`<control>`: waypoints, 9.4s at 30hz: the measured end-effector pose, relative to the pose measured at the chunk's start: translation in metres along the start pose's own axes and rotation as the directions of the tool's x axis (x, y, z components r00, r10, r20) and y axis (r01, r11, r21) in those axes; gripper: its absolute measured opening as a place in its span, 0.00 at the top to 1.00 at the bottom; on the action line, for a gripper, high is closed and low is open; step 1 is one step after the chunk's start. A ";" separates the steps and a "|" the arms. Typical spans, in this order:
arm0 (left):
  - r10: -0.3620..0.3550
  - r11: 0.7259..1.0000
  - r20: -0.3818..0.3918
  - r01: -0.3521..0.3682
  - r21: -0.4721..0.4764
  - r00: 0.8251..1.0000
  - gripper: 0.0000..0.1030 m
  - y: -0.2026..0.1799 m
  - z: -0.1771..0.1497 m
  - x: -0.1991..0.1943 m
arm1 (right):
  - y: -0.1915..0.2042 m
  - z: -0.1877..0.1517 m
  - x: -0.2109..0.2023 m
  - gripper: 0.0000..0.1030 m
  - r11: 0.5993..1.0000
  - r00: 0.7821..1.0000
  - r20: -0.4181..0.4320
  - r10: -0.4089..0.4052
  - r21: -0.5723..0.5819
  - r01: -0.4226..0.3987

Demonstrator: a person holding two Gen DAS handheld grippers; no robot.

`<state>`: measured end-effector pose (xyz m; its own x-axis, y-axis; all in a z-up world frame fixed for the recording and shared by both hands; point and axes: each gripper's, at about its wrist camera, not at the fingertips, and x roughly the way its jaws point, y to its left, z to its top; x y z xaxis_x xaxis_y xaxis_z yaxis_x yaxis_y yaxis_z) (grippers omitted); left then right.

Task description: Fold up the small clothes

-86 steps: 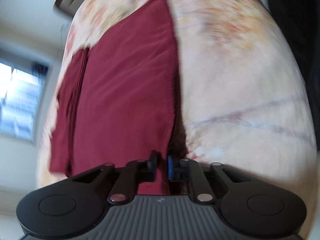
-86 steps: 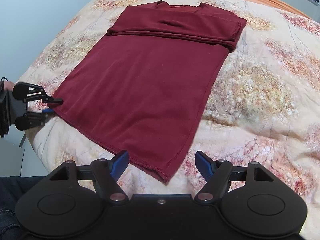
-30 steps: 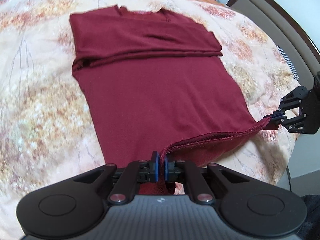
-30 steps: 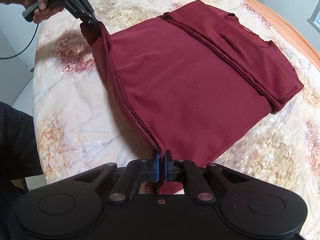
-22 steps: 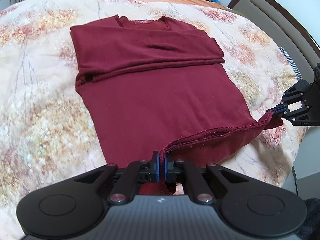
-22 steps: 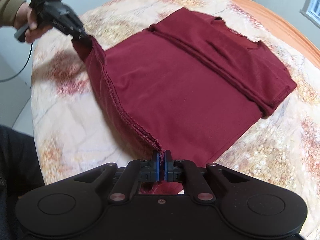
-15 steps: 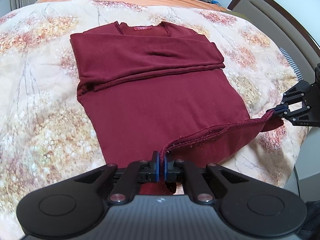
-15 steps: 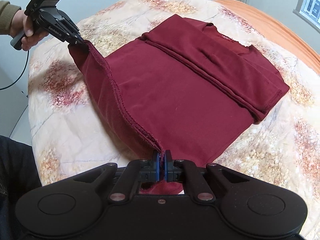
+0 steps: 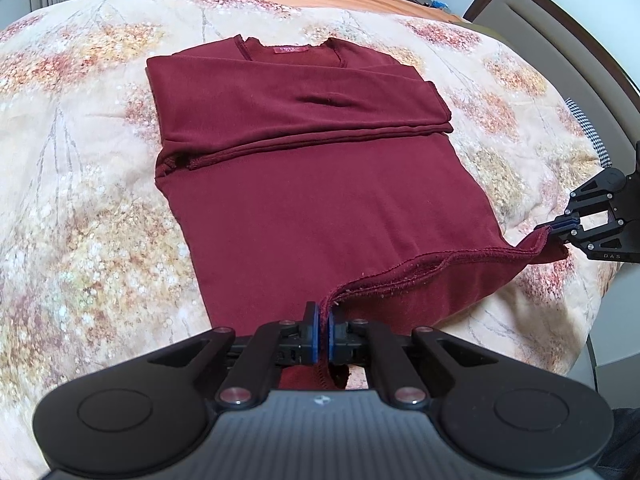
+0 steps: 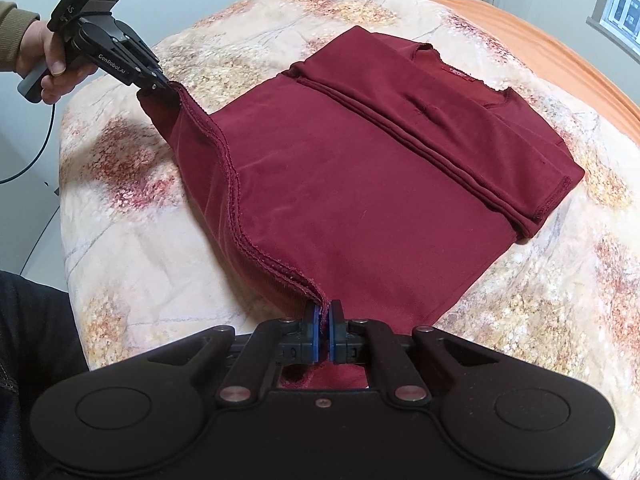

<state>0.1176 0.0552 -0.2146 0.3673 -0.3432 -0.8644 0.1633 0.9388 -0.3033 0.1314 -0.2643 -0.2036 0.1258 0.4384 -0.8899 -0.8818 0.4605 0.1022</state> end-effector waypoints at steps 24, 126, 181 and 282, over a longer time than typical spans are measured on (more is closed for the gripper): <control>0.051 0.998 0.066 -0.048 -0.036 0.997 0.96 0.026 0.062 0.013 | -0.065 0.052 0.015 0.96 0.998 0.998 0.023 -0.060 -0.011 0.060; 0.254 0.951 0.221 -0.202 -0.234 0.942 0.65 0.165 0.272 0.165 | -0.363 0.129 0.147 0.77 0.676 0.955 0.224 -0.194 0.736 -0.036; 0.220 0.905 0.138 -0.149 -0.400 0.966 0.30 0.127 0.114 0.121 | -0.188 0.260 0.179 0.44 0.925 0.923 0.181 -0.339 0.242 0.292; 0.149 0.972 0.390 -0.206 0.109 0.909 0.41 -0.062 0.111 0.065 | -0.265 0.160 0.195 0.90 0.425 0.853 0.506 0.125 0.750 -0.507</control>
<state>0.2329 -0.0288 -0.2077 0.7152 -0.1834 -0.6745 0.1828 0.9804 -0.0728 0.4618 -0.1777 -0.3330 0.2274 0.8222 -0.5219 -0.0979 0.5525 0.8277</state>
